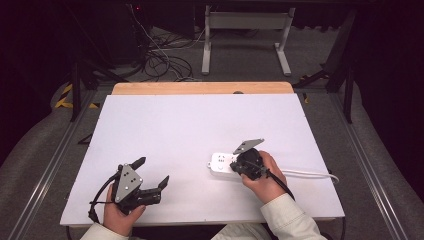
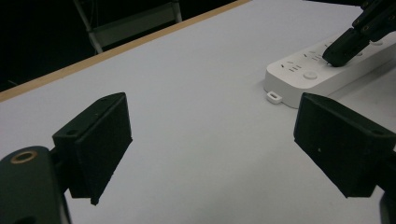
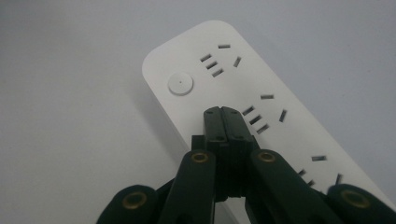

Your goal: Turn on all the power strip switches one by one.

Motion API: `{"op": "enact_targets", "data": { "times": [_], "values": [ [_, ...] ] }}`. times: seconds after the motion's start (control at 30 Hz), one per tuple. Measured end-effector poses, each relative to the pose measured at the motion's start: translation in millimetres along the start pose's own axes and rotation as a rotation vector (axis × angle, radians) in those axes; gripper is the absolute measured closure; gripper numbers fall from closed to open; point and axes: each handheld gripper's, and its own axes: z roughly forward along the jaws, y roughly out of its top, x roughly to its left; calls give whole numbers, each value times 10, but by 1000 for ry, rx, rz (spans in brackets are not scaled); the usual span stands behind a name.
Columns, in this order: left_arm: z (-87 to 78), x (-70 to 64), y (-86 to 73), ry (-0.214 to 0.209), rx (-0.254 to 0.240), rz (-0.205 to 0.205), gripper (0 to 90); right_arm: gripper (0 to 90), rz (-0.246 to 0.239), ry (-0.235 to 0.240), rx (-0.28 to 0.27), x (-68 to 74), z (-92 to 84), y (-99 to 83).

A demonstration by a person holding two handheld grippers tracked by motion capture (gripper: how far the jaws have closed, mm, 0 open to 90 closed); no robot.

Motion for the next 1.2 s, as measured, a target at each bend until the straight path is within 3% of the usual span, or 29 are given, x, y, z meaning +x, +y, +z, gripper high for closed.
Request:
{"op": "enact_targets", "data": {
  "times": [0.07,0.17,0.23,0.3,1.2],
  "values": [
    [0,0,1,0,0,0,116,900,-12,0,-14,2,-4,-5],
    [-5,2,0,0,-2,-5,116,900,-30,-21,-102,12,-121,-6],
    [-4,13,0,2,-3,-7,116,900,-11,2,-171,-16,-258,16],
    [1,15,0,0,-1,-11,116,900,-9,1,-185,-25,-314,21],
    [-8,13,0,2,-3,-8,116,900,-54,10,-160,83,-214,96]
  ]
}}
